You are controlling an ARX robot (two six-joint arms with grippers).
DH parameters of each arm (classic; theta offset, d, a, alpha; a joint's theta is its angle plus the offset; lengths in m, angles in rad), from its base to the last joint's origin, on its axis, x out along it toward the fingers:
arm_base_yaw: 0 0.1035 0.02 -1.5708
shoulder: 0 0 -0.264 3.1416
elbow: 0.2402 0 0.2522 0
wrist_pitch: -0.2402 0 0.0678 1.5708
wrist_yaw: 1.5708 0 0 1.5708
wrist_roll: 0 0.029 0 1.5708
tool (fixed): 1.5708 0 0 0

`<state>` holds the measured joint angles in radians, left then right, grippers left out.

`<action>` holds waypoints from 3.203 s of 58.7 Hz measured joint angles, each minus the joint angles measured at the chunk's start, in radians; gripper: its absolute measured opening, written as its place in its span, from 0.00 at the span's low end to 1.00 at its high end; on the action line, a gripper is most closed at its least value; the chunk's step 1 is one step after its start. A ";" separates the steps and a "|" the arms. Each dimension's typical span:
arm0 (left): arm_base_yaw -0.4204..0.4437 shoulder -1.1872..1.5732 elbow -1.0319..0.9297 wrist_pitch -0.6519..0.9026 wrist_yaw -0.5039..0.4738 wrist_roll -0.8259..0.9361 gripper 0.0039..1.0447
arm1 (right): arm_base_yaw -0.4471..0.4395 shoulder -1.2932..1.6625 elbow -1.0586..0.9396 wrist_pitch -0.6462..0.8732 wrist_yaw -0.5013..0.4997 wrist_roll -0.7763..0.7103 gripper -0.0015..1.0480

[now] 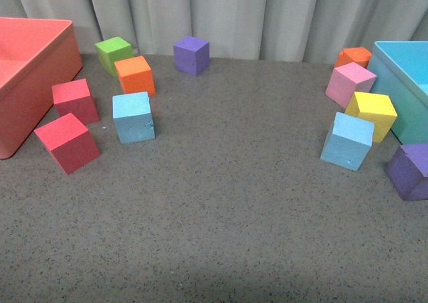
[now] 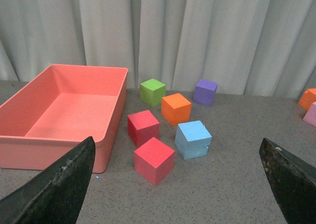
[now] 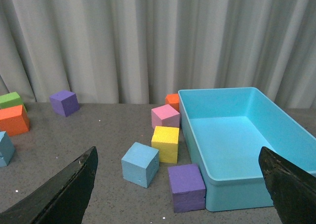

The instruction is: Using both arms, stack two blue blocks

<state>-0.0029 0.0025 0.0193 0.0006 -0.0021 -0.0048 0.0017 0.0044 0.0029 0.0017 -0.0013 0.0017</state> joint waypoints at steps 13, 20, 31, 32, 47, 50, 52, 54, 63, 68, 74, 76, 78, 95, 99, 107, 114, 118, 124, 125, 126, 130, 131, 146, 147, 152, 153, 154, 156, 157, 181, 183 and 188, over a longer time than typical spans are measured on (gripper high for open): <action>0.000 0.000 0.000 0.000 0.000 0.000 0.94 | 0.000 0.000 0.000 0.000 0.000 0.000 0.91; 0.000 0.000 0.000 0.000 0.000 0.000 0.94 | 0.000 0.000 0.000 0.000 0.000 0.000 0.91; 0.000 0.000 0.000 0.000 0.000 0.000 0.94 | 0.000 0.000 0.000 0.000 0.000 0.000 0.91; 0.000 0.000 0.000 0.000 0.000 0.000 0.94 | 0.000 0.000 0.000 0.000 0.001 0.000 0.91; 0.000 0.000 0.000 0.000 0.000 0.000 0.94 | 0.121 0.435 0.093 0.096 0.351 -0.101 0.91; 0.000 0.000 0.000 0.000 0.000 0.000 0.94 | 0.107 0.592 0.138 0.181 0.322 -0.064 0.91; 0.000 0.000 0.000 0.000 0.000 0.000 0.94 | 0.100 0.704 0.177 0.236 0.304 -0.034 0.91; 0.000 0.000 0.000 0.000 0.000 0.000 0.94 | 0.096 0.772 0.203 0.265 0.298 -0.014 0.91; 0.000 0.000 0.000 0.000 0.000 0.000 0.94 | 0.098 1.184 0.404 0.312 0.226 0.127 0.91; 0.000 0.000 0.000 0.000 0.000 0.000 0.94 | 0.106 1.358 0.520 0.283 0.202 0.181 0.91; 0.000 0.000 0.000 0.000 0.000 0.000 0.94 | 0.108 1.521 0.655 0.219 0.172 0.256 0.91; 0.000 0.000 0.000 0.000 0.000 0.000 0.94 | 0.108 1.586 0.715 0.183 0.154 0.290 0.91; 0.000 0.000 0.000 0.000 0.000 0.000 0.94 | 0.109 1.646 0.774 0.140 0.143 0.318 0.91; 0.000 0.000 0.000 0.000 0.000 0.000 0.94 | 0.134 1.985 1.120 -0.129 0.098 0.489 0.91; 0.000 0.000 0.000 0.000 0.000 0.000 0.94 | 0.145 2.013 1.151 -0.161 0.109 0.501 0.91; 0.000 0.000 0.000 0.000 0.000 0.000 0.94 | 0.162 2.054 1.193 -0.181 0.117 0.521 0.91; 0.000 0.000 0.000 0.000 0.000 0.000 0.94 | 0.175 2.099 1.231 -0.192 0.128 0.529 0.91; 0.000 0.000 0.000 0.000 0.000 0.000 0.94 | 0.178 2.124 1.252 -0.207 0.133 0.529 0.91; 0.000 0.000 0.000 0.000 0.000 0.000 0.94 | 0.178 2.153 1.277 -0.228 0.142 0.529 0.91; 0.000 0.000 0.000 0.000 0.000 0.000 0.94 | 0.178 2.161 1.281 -0.231 0.146 0.529 0.91; 0.000 0.000 0.000 0.000 0.000 0.000 0.94 | 0.177 2.167 1.285 -0.232 0.149 0.529 0.91; 0.000 0.000 0.000 0.000 0.000 0.000 0.94 | 0.177 2.192 1.304 -0.248 0.151 0.529 0.91; 0.000 0.000 0.000 0.000 0.000 0.000 0.94 | 0.176 2.197 1.309 -0.252 0.151 0.529 0.91; 0.000 0.000 0.000 0.000 0.000 0.000 0.94 | 0.175 2.245 1.356 -0.296 0.159 0.538 0.61; 0.000 0.000 0.000 0.000 0.000 0.000 0.94 | 0.175 2.245 1.357 -0.296 0.161 0.537 0.58; 0.000 0.000 0.000 0.000 0.000 0.000 0.94 | 0.175 2.245 1.358 -0.298 0.160 0.538 0.50; 0.000 0.000 0.000 0.000 0.000 0.000 0.94 | 0.175 2.245 1.358 -0.298 0.160 0.538 0.49; 0.000 0.000 0.000 0.000 0.000 0.000 0.94 | 0.175 2.245 1.358 -0.298 0.159 0.538 0.48; 0.000 0.000 0.000 0.000 0.000 0.000 0.94 | 0.177 2.243 1.358 -0.295 0.158 0.538 0.46; 0.000 0.000 0.000 0.000 0.000 0.000 0.94 | 0.179 2.242 1.358 -0.292 0.158 0.537 0.45; 0.000 0.000 0.000 0.000 0.000 0.000 0.94 | 0.275 2.213 1.360 -0.239 0.070 0.495 0.42; 0.000 0.000 0.000 0.000 0.000 0.000 0.94 | 0.285 2.214 1.363 -0.240 0.064 0.492 0.42; 0.000 0.000 0.000 0.000 0.000 0.000 0.94 | 0.314 2.225 1.390 -0.247 0.050 0.480 0.41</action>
<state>-0.0029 0.0025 0.0193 0.0006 -0.0025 -0.0048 0.3157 2.2292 1.3926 -0.2451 0.0483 0.4812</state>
